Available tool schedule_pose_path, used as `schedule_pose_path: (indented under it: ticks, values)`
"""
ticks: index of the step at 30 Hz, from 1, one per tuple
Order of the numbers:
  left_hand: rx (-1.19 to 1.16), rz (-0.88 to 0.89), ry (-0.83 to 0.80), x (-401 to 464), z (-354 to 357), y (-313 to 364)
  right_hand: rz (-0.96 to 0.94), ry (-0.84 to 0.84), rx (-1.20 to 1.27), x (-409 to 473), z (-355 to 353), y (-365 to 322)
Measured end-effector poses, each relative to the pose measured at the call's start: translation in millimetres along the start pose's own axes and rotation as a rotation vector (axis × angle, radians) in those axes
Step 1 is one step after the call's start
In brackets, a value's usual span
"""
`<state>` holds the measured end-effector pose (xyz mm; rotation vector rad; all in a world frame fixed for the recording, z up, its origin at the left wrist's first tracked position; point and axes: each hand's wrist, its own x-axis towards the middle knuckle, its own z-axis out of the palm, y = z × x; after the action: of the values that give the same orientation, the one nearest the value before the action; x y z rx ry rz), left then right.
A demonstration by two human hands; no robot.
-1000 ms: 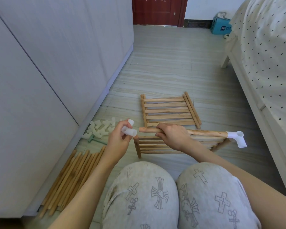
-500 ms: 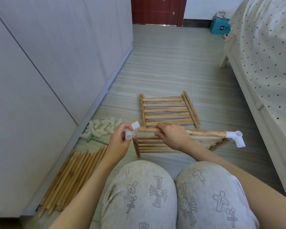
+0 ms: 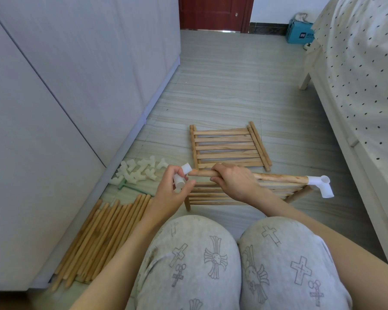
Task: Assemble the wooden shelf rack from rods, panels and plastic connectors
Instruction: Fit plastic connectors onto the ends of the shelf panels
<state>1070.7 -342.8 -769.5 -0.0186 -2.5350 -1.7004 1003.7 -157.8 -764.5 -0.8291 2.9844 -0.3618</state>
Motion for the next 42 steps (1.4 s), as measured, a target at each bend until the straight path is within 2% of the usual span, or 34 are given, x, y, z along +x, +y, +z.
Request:
schedule_pose_path:
  ticks: [7,13,20,24,28,32,35,42]
  values:
    - [0.095,0.011,0.081,5.8,7.3,-2.2,0.007,0.026,-0.057,0.6,-1.8,0.7]
    - [0.148,0.031,0.082,6.3,13.1,-5.7,0.012,0.080,-0.033,-2.5,-7.7,0.5]
    - [0.008,-0.004,0.141,3.4,17.4,-15.1,0.013,0.091,-0.029,-7.2,-6.5,2.1]
    - [0.020,-0.009,0.185,9.5,17.4,-18.1,0.005,0.122,-0.036,-9.5,-4.3,4.0]
    - [0.070,-0.089,0.102,4.7,12.1,-31.4,0.027,0.142,-0.047,-13.1,-6.0,8.8]
    - [0.071,-0.005,0.117,5.7,6.2,-25.7,-0.027,0.112,-0.048,-14.0,-3.5,5.8]
    - [0.044,0.060,0.045,10.9,4.8,-10.7,-0.022,0.123,-0.044,-12.5,-3.8,5.6]
    - [0.120,0.072,0.005,12.3,-0.8,-14.3,-0.052,0.138,-0.022,-14.4,-3.5,4.9]
